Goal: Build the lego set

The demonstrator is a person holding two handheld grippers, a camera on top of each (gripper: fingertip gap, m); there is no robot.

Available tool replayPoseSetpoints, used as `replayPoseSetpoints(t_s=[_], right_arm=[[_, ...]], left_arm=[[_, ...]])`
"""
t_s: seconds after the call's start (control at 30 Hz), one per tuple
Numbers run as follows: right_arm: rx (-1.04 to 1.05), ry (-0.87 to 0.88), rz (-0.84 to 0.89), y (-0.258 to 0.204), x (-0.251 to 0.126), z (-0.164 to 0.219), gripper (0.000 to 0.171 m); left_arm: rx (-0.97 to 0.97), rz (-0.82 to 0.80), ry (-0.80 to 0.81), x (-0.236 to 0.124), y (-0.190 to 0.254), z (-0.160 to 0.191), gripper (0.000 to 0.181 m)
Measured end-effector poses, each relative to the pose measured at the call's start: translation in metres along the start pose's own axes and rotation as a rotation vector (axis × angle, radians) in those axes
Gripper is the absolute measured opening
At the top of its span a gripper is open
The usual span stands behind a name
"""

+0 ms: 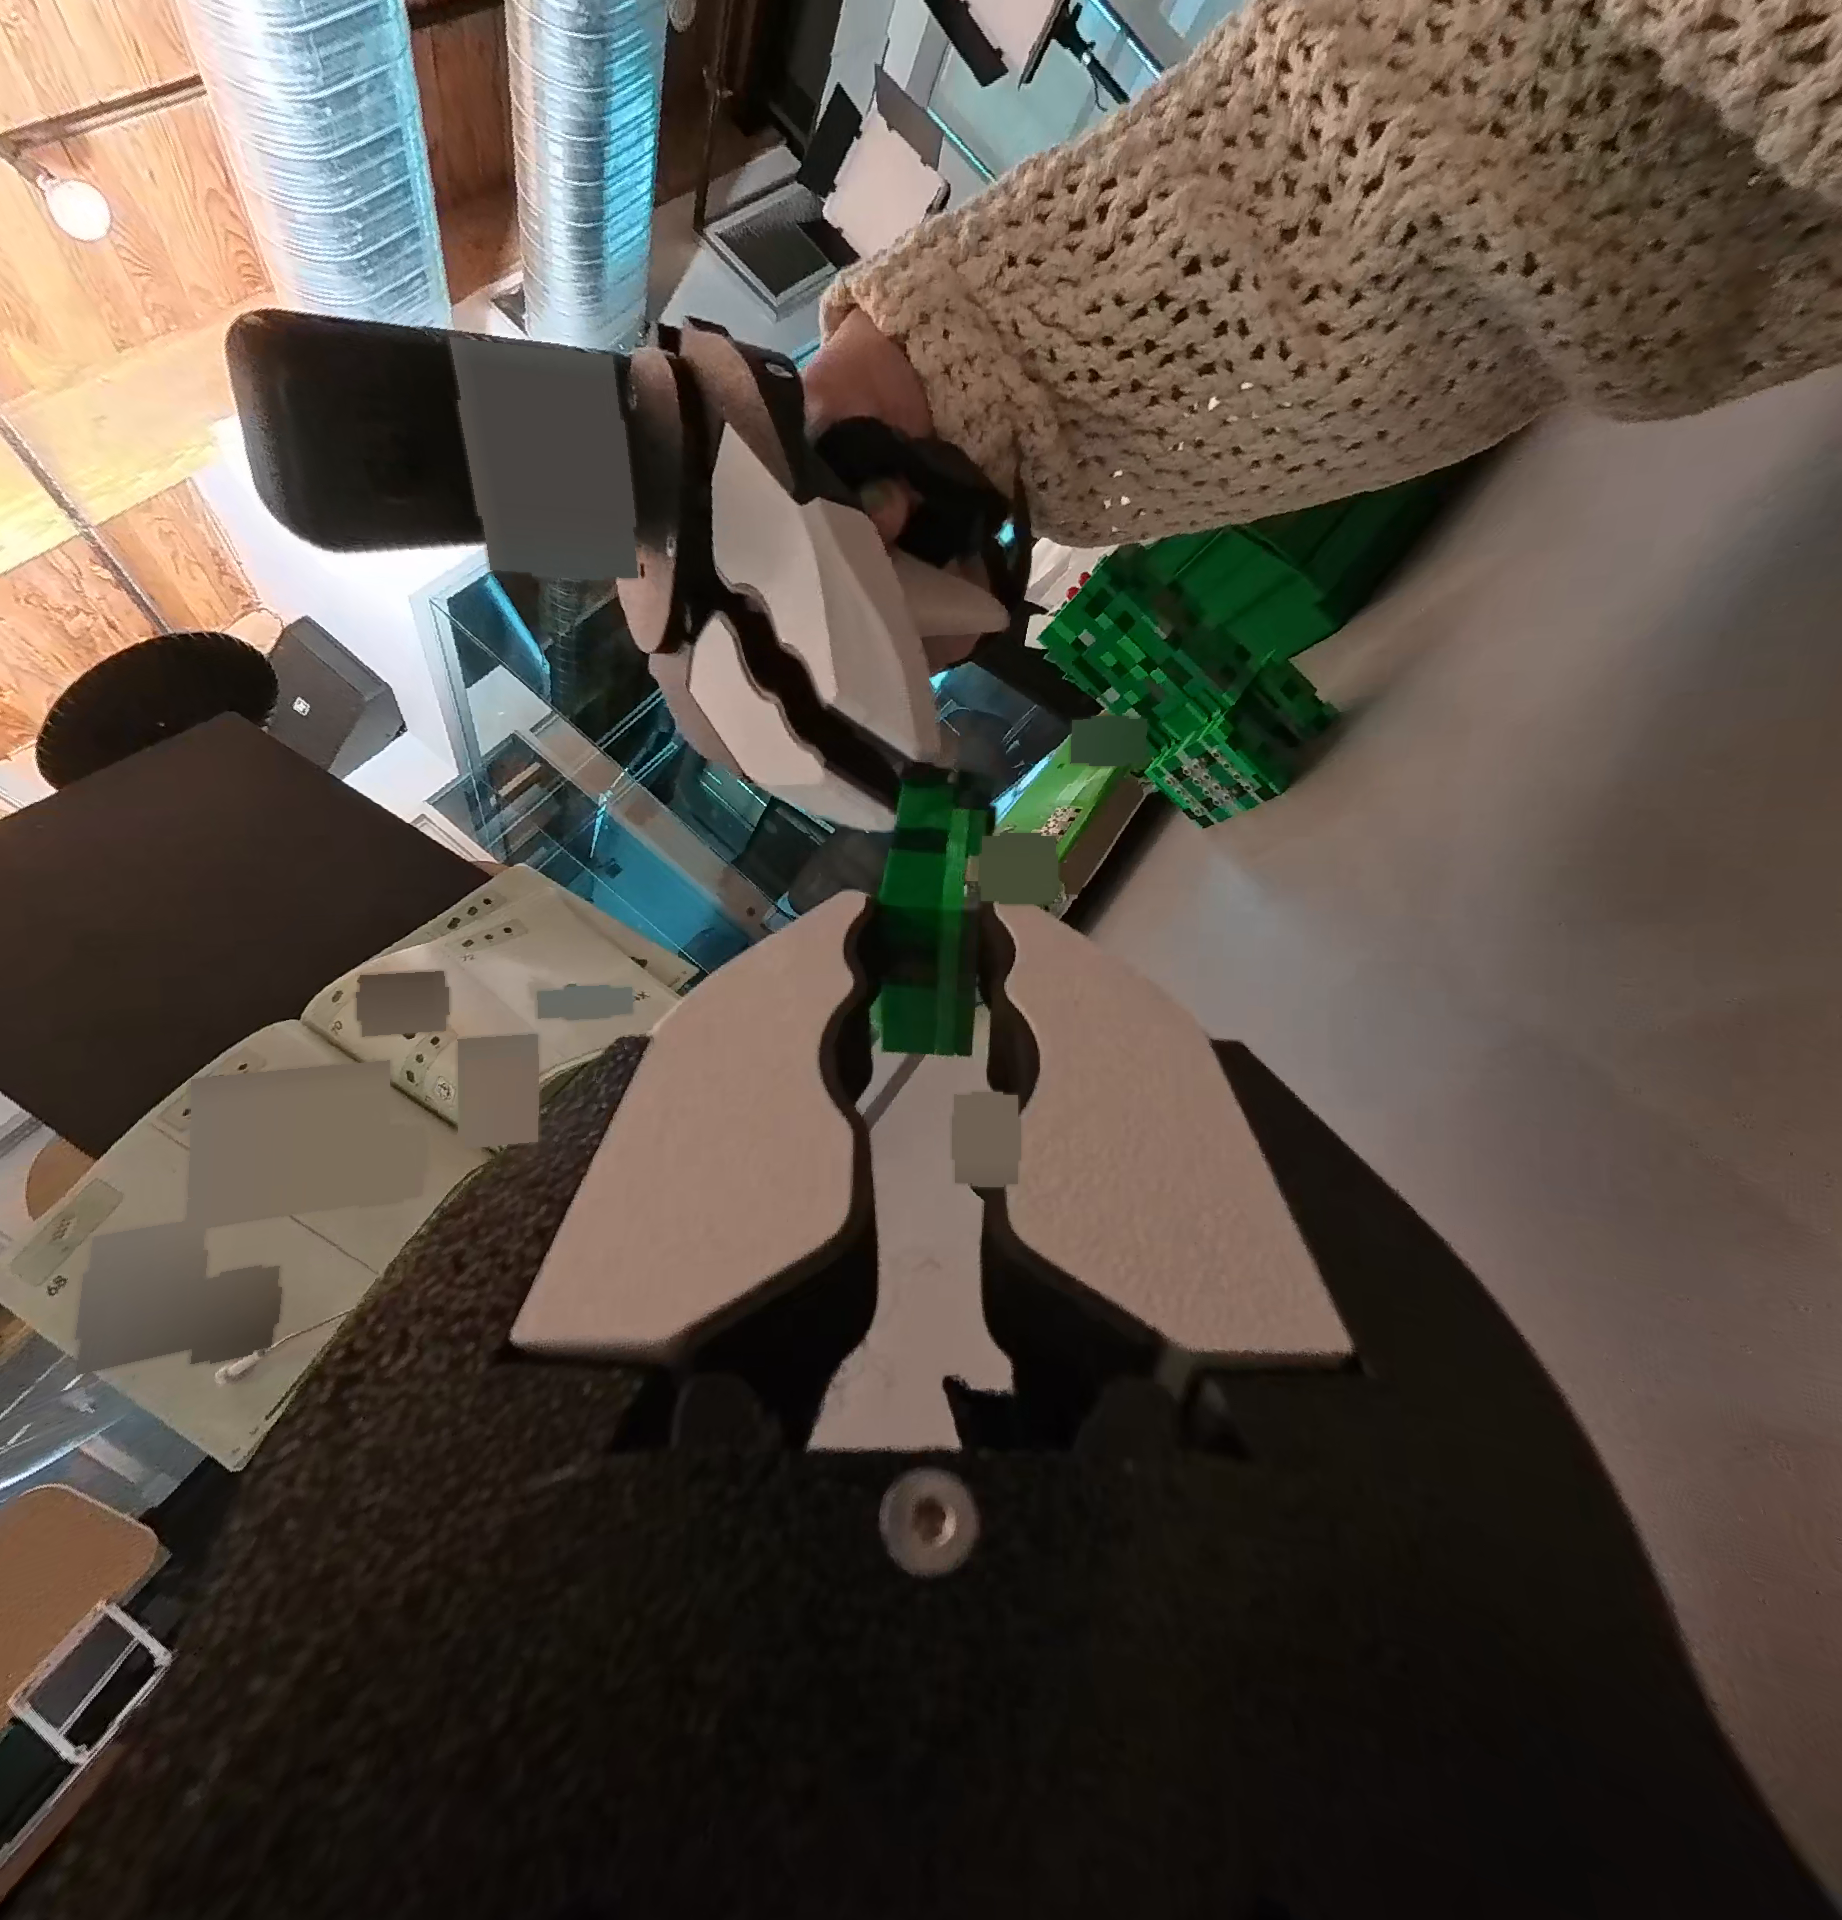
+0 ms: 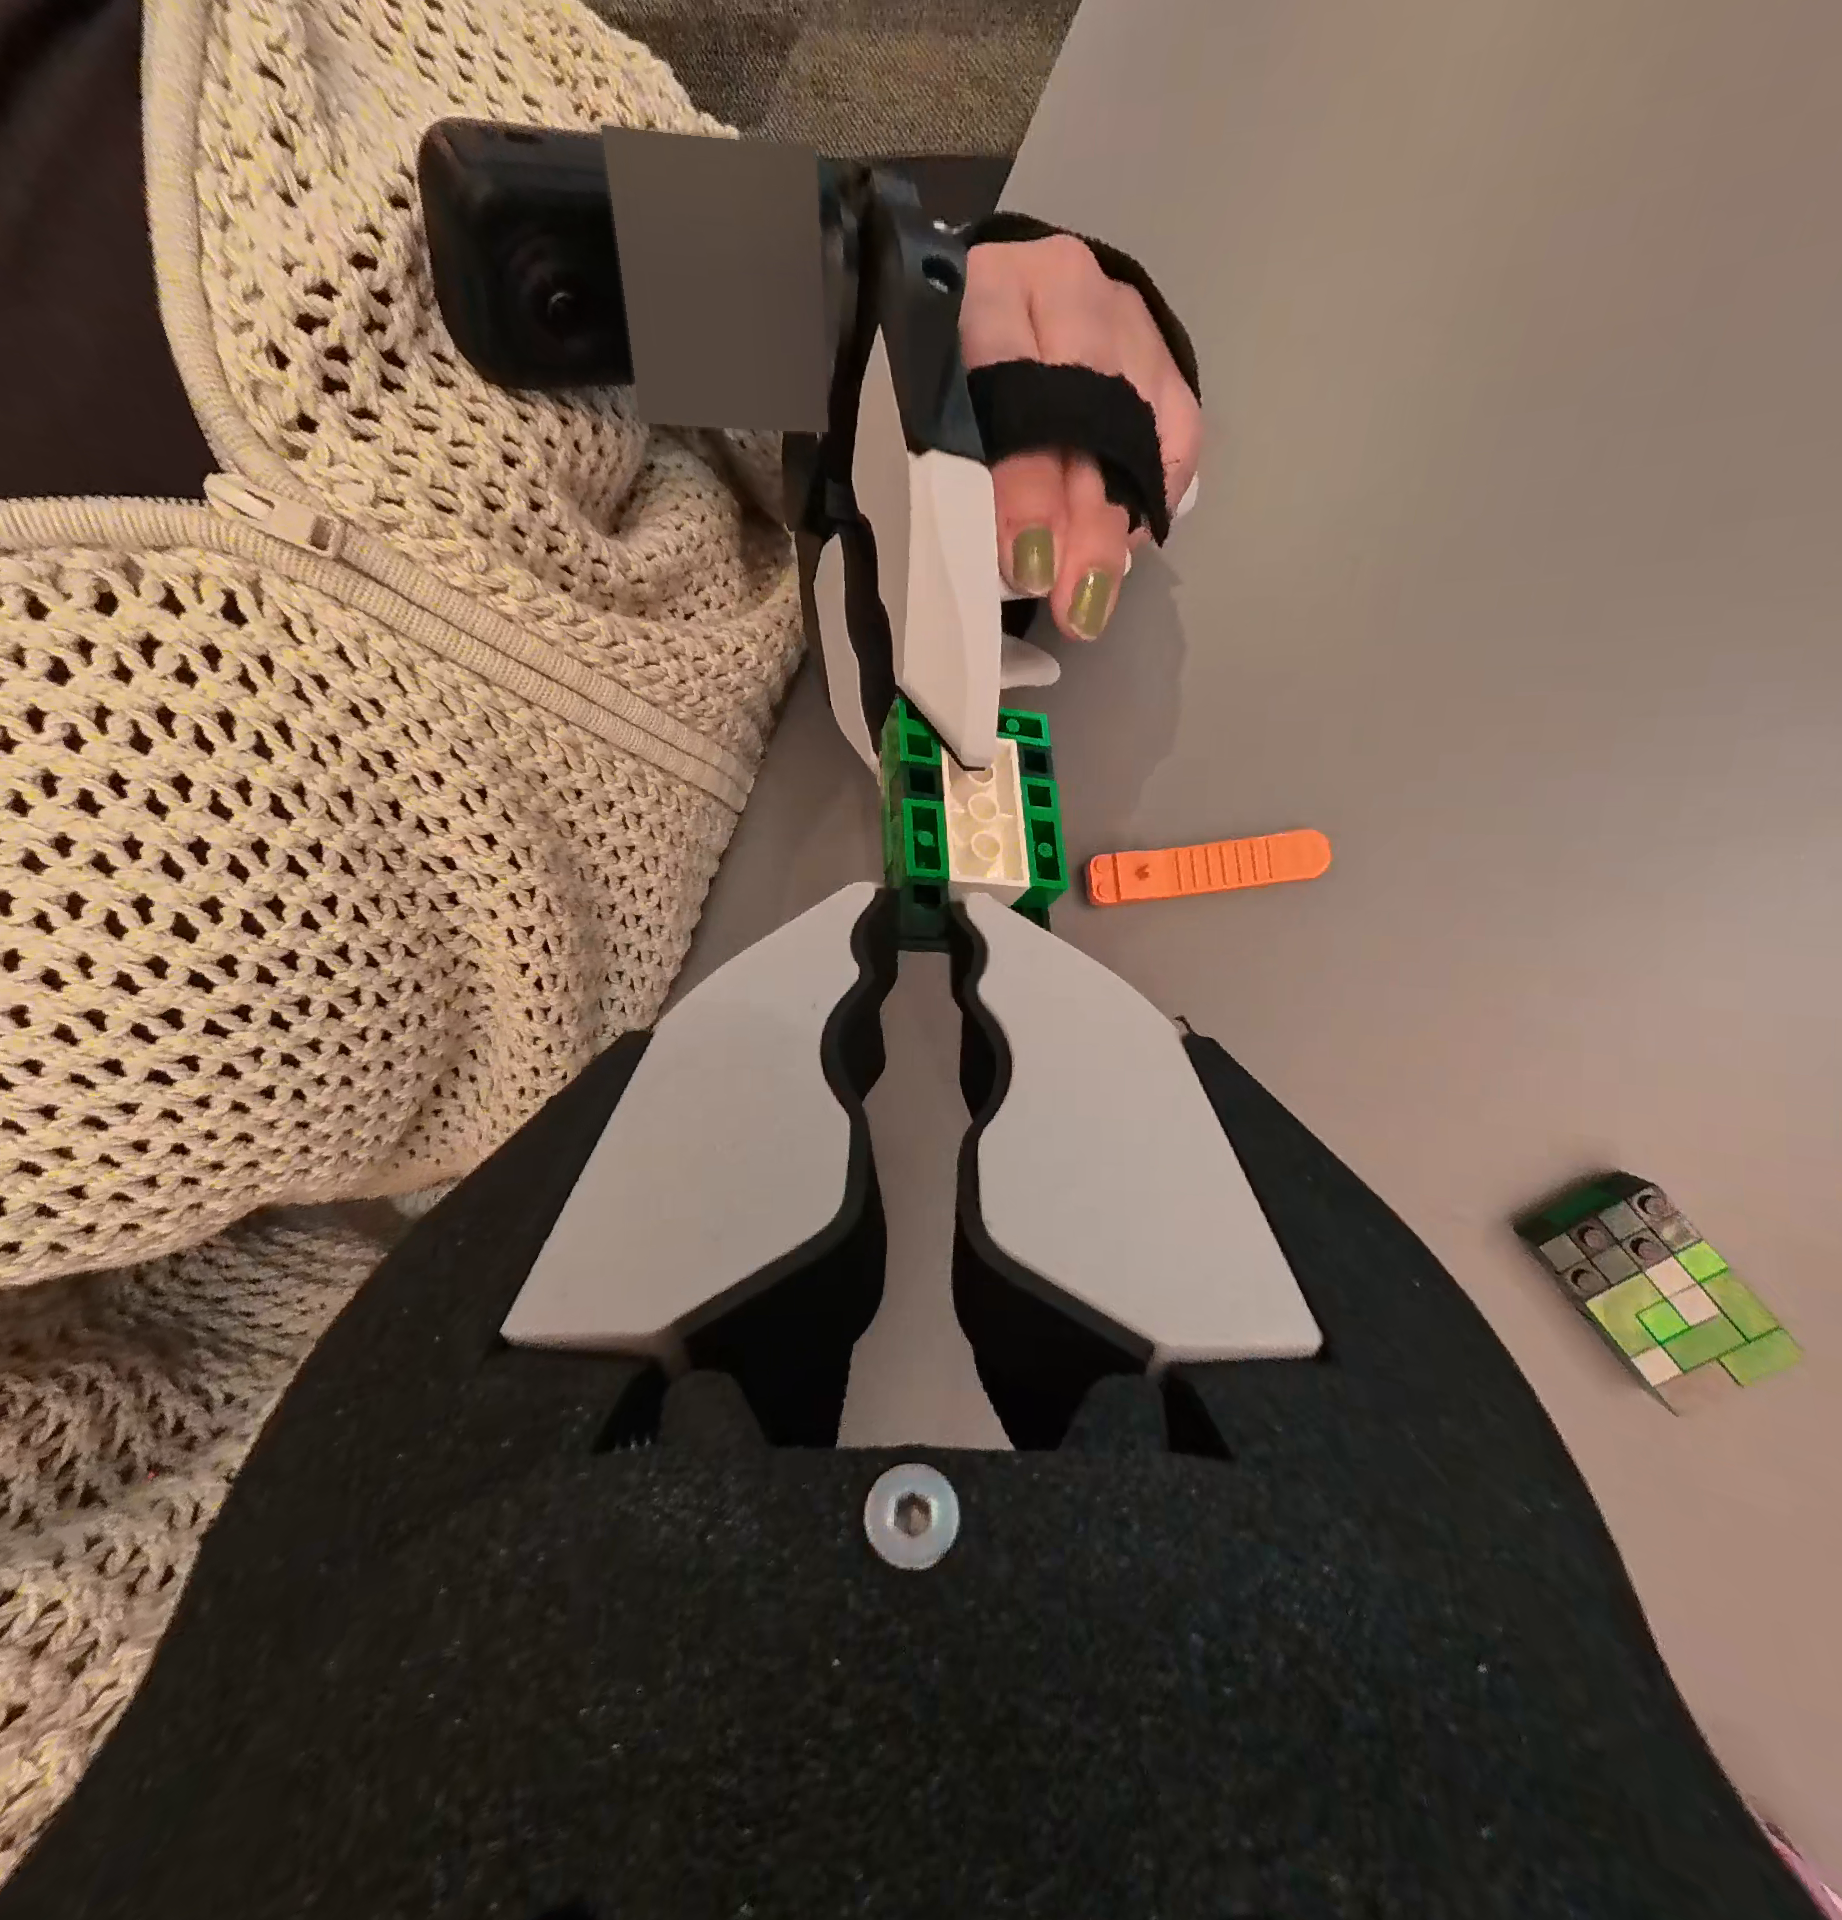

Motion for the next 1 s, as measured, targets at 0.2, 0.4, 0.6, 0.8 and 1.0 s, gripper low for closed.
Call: replayPoseSetpoints(t_s=[0.2, 0.4, 0.6, 0.8, 1.0], right_arm=[[-0.015, 0.005, 0.006, 0.000, 0.002, 0.000, 0.013], [-0.060, 0.072, 0.072, -0.001, -0.004, -0.003, 0.017], [-0.173, 0.232, 0.240, -0.005, -0.017, -0.006, 0.028], [-0.233, 0.234, 0.408, -0.004, -0.011, 0.011, 0.038], [-0.052, 0.159, 0.573, 0.034, -0.010, 0.057, 0.031]], left_arm=[[-0.004, 0.006, 0.001, 0.000, 0.001, 0.000, 0.018], [-0.016, 0.009, 0.005, 0.000, 0.001, 0.000, 0.018], [-0.056, -0.005, 0.003, -0.001, -0.003, 0.003, 0.018], [-0.068, -0.016, -0.006, -0.003, -0.006, 0.005, 0.018], [-0.104, -0.088, -0.127, -0.009, -0.020, 0.026, 0.018]])
Point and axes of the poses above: each gripper's, where its closed fingertips meet, x out along the fingers, z out of its underside, y = z × x across the jaws, the point moved 3 cm from there along -x, back along the fingers, and after that the axes turned 9 degrees about z, right-handed, at the moved point
